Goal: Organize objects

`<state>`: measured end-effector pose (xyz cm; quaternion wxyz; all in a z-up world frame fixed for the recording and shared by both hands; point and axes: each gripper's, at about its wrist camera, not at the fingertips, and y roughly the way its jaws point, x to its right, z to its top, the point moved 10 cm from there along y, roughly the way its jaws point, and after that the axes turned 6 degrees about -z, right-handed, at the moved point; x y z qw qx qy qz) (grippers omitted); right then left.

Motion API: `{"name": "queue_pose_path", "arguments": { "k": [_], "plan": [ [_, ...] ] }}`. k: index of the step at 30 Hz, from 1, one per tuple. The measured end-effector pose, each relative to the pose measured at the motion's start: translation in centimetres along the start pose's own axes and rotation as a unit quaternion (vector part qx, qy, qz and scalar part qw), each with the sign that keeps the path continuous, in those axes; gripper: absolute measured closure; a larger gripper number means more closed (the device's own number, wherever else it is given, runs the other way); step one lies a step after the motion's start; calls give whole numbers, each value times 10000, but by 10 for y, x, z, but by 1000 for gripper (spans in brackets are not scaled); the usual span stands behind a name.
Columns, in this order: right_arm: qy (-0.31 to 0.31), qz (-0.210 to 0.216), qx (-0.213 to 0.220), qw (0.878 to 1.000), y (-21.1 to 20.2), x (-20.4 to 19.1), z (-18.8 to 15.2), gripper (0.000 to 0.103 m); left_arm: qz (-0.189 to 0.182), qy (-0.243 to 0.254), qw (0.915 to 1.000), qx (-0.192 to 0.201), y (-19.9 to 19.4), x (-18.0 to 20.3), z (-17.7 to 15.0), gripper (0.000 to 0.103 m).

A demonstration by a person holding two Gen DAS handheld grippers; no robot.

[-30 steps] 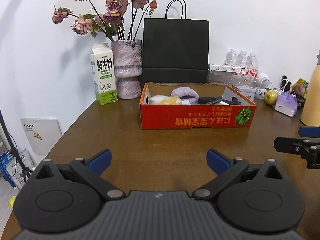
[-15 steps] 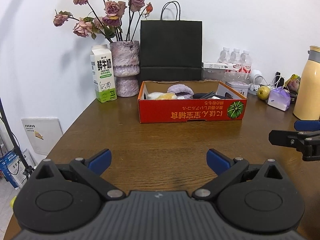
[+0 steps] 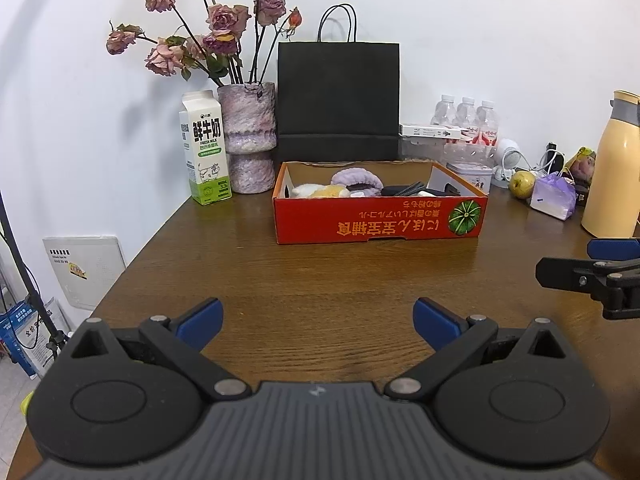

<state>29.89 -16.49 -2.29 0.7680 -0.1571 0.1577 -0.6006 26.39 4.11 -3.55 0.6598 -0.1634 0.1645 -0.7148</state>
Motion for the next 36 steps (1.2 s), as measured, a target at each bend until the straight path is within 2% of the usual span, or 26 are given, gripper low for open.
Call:
{"name": "queue_pose_path", "arguments": {
  "k": [28, 36],
  "plan": [
    [-68, 1, 29, 10000, -16, 0, -3, 0, -73, 16, 10000, 2, -16, 10, 1, 0],
    [-90, 24, -18, 10000, -14, -2, 0, 0, -78, 62, 9999, -139, -9, 10, 5, 0]
  ]
}}
